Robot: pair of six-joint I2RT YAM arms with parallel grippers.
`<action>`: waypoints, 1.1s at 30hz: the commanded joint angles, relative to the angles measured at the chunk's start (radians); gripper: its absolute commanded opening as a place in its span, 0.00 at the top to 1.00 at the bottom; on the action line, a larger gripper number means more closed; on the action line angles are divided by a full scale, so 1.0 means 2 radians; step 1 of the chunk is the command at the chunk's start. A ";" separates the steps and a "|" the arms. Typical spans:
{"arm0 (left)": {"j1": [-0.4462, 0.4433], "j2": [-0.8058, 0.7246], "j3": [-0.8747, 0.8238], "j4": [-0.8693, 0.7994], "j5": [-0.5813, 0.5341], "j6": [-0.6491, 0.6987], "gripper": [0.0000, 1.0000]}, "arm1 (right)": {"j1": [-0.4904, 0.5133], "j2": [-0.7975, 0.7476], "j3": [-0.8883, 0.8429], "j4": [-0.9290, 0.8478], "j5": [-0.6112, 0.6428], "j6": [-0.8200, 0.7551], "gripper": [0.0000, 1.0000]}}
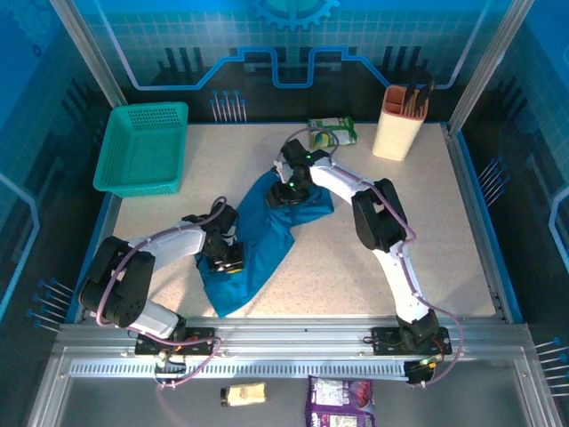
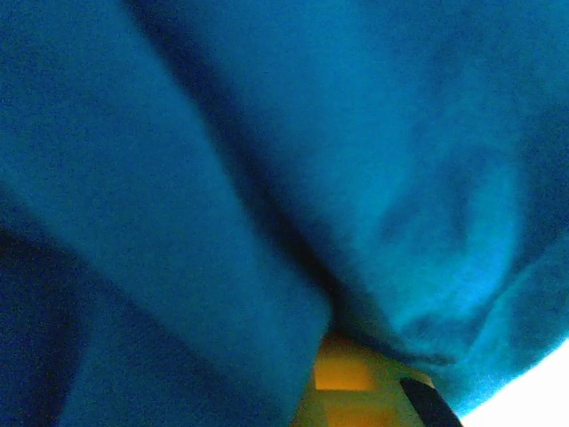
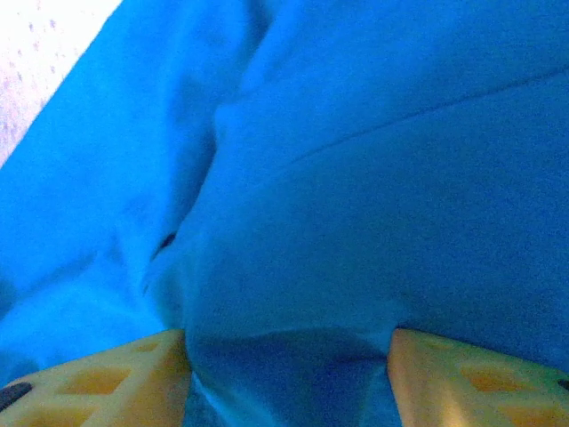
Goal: Fold the inside-out t-shirt
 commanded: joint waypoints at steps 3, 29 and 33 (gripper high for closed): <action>-0.041 0.004 -0.018 -0.013 0.017 -0.044 0.94 | -0.036 0.106 0.159 -0.085 0.023 -0.036 0.38; -0.146 -0.013 0.097 0.013 0.045 -0.148 0.75 | -0.143 0.085 0.196 0.101 -0.160 0.117 0.36; -0.093 -0.026 0.091 -0.018 0.025 -0.116 0.75 | -0.126 -0.016 0.083 0.086 -0.149 0.113 0.36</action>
